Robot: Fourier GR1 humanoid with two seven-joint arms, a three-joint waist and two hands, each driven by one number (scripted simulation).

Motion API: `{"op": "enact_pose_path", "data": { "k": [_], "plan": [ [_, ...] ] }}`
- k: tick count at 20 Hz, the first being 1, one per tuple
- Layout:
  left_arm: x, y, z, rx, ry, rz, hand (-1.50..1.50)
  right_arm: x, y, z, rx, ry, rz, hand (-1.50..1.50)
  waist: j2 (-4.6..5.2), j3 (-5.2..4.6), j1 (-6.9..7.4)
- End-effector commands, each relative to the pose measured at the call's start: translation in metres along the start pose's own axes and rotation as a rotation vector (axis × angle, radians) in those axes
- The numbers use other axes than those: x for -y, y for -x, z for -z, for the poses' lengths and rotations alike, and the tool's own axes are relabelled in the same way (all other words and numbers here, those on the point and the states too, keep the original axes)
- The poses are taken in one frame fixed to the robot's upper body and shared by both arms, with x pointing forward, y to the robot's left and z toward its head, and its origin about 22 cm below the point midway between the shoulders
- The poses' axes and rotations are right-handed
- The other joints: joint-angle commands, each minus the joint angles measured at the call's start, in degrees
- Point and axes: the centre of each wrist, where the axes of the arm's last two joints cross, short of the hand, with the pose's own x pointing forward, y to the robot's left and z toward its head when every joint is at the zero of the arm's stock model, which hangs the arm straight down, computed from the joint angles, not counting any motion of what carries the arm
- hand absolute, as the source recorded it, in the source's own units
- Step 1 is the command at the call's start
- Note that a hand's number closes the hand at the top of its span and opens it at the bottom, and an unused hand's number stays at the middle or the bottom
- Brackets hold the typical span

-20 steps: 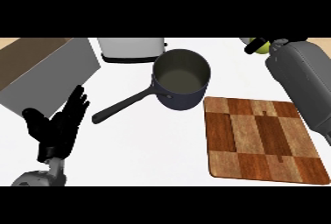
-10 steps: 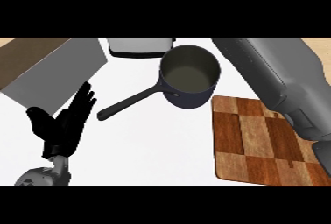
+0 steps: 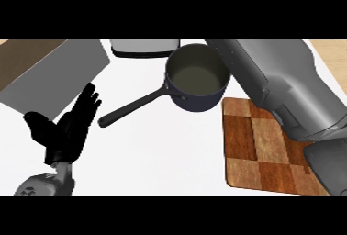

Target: Pick the pear from the cutting board and place it in the pot

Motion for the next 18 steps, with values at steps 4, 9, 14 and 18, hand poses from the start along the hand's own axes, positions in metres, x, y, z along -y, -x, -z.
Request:
{"op": "enact_pose_path", "data": {
  "k": [4, 9, 14, 18],
  "plan": [
    [-0.003, -0.007, 0.005, 0.02, -0.004, -0.012, 0.0, -0.041, -0.012, -0.036, -0.247, -0.096, -0.053, 1.5, 1.22, 0.22, -0.07],
    [-0.004, -0.003, -0.002, 0.023, -0.008, -0.004, 0.0, -0.046, 0.005, -0.01, -0.398, -0.184, 0.16, -1.5, 1.32, 0.37, 0.29],
    [-0.003, -0.008, 0.0, 0.028, -0.004, -0.012, 0.0, -0.049, 0.001, -0.021, -0.44, -0.232, 0.337, -1.5, 1.22, 0.41, -0.02],
    [-0.005, -0.006, 0.001, 0.021, -0.022, -0.011, 0.0, -0.032, -0.004, -0.02, -0.385, -0.091, 0.504, -1.5, 0.89, 0.37, -0.87]
  ]
}}
